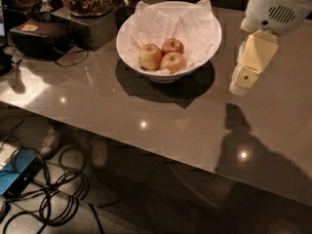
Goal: Pick apple from white bowl
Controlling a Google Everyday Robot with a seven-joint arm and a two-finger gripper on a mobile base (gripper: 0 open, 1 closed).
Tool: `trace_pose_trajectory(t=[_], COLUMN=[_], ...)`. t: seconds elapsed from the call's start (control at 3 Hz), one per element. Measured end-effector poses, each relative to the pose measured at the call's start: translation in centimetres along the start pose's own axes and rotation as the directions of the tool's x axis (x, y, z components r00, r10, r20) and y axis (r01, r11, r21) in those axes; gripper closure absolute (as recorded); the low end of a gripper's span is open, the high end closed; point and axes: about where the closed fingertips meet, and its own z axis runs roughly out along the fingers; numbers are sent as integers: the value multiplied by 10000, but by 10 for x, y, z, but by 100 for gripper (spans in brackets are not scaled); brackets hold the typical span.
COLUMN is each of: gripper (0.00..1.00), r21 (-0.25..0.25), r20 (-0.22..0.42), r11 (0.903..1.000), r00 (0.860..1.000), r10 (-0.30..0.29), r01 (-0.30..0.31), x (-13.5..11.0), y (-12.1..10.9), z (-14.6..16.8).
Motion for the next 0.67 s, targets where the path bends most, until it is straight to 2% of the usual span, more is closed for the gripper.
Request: trace_pose_trajectory(t=[0.33, 0.67], gripper=[0, 0], r21=[158, 62], r20=[189, 277], r11=[9999, 9998], r00=[9998, 9994], r10=[-70, 186], r01=[67, -187], x=[-10, -18], y=[-4, -12], z=[-1, 1])
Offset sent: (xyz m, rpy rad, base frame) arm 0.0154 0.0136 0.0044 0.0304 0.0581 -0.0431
